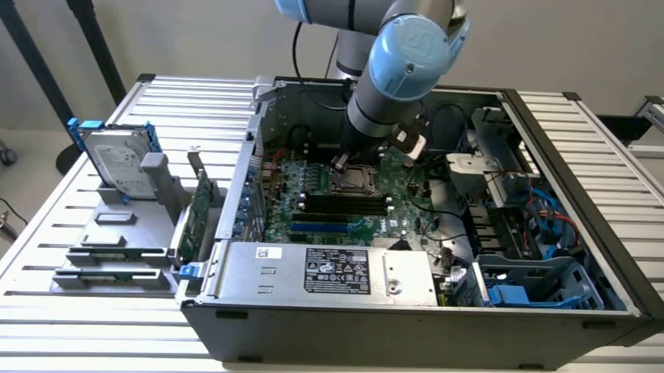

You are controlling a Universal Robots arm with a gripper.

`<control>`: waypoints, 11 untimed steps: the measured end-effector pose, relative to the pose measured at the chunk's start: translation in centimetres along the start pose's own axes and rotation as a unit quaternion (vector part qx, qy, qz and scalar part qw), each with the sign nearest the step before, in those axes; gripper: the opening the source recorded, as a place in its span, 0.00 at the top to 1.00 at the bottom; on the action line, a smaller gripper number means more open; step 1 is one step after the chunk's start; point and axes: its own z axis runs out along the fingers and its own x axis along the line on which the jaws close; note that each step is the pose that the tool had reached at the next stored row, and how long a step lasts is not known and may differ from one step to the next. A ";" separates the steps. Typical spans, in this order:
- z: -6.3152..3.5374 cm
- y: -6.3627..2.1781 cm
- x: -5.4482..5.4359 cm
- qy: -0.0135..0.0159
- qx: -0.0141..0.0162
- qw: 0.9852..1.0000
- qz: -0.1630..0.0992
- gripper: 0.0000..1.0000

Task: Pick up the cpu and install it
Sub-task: 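Install the first cpu locking lever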

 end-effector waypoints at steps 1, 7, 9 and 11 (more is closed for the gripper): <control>0.04 -0.25 -0.1 0.000 0.000 1.000 0.000 0.89; 0.26 -1.20 -0.5 0.002 0.003 1.000 -0.001 0.89; 0.32 -1.43 -0.6 0.002 0.004 1.000 -0.001 0.89; 0.34 -1.50 -0.6 0.002 0.004 1.000 -0.001 0.89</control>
